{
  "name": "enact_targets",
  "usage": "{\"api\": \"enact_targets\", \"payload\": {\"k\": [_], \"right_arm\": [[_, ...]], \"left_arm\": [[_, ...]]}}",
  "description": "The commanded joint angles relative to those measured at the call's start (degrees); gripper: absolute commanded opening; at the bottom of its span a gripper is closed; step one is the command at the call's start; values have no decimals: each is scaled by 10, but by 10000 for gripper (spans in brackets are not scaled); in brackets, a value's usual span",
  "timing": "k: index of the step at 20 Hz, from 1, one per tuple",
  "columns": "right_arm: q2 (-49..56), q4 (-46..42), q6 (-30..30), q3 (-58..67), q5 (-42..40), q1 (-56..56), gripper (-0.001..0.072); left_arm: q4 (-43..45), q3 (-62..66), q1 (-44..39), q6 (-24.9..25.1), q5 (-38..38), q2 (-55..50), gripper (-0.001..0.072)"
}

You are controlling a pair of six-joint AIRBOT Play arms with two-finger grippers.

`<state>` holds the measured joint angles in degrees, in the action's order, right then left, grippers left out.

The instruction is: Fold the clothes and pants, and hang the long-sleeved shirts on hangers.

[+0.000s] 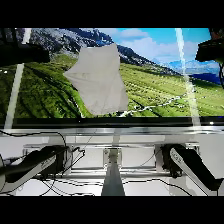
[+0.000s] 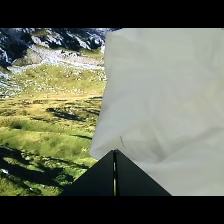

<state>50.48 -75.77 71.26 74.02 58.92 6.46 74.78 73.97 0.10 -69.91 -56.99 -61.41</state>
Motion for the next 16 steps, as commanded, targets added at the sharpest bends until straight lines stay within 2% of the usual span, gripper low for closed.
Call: {"api": "enact_targets", "payload": {"k": [1,16], "right_arm": [[0,0,0,0,0,0,11],[0,6,0,0,-5,0,12]], "left_arm": [[0,0,0,0,0,0,17],[0,0,0,0,0,0,18]]}}
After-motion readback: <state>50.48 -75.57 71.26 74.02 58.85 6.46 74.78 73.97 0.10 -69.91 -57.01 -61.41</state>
